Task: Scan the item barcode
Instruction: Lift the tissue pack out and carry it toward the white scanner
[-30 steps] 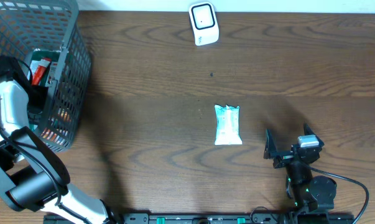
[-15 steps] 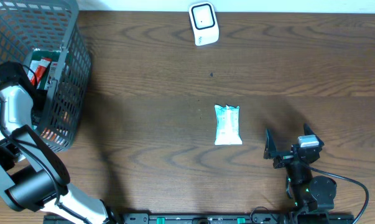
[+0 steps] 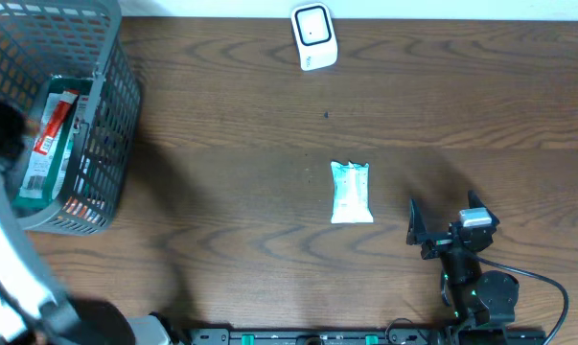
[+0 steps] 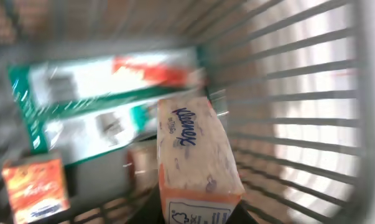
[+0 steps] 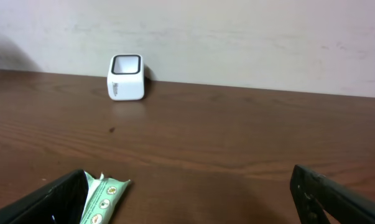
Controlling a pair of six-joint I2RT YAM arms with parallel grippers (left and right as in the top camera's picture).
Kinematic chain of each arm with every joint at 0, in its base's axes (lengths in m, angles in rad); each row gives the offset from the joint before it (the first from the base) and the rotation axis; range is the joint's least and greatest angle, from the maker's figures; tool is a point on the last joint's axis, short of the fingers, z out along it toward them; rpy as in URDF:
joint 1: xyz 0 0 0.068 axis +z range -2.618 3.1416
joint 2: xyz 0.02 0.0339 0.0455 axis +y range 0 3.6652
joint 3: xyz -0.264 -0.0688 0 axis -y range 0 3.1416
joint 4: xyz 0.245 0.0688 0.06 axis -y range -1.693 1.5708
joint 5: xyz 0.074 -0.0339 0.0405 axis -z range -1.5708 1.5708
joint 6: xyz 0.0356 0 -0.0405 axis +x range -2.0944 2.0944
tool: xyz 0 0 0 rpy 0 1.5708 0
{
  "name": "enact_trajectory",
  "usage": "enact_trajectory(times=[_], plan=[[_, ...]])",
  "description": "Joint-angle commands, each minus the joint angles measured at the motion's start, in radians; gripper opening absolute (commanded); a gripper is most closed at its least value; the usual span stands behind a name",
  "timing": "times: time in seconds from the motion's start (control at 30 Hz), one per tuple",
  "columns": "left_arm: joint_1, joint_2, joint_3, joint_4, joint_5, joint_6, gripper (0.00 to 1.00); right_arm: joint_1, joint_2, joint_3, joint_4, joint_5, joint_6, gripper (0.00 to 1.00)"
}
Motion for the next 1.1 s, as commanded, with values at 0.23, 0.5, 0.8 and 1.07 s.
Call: enact_trajectory(times=[0.23,0.5,0.8,1.07], plan=[[-0.160,-0.278,0.140,-0.133,0.024,0.096,0.15,0.013,-0.001,-0.001,-0.004,0.003,-0.004,0.99],[-0.586,-0.266,0.138,-0.294,-0.043,0.168,0.15,0.013,-0.001,-0.001,-0.004,0.003,-0.004,0.99],[-0.919,-0.101,0.125,-0.374,-0.131,0.171,0.15,0.013,-0.001,-0.001,-0.004,0.003,-0.004,0.99],[-1.061,0.068,0.123,-0.400,-0.132,0.171,0.15,0.013,-0.001,-0.001,-0.004,0.003,-0.004,0.99]])
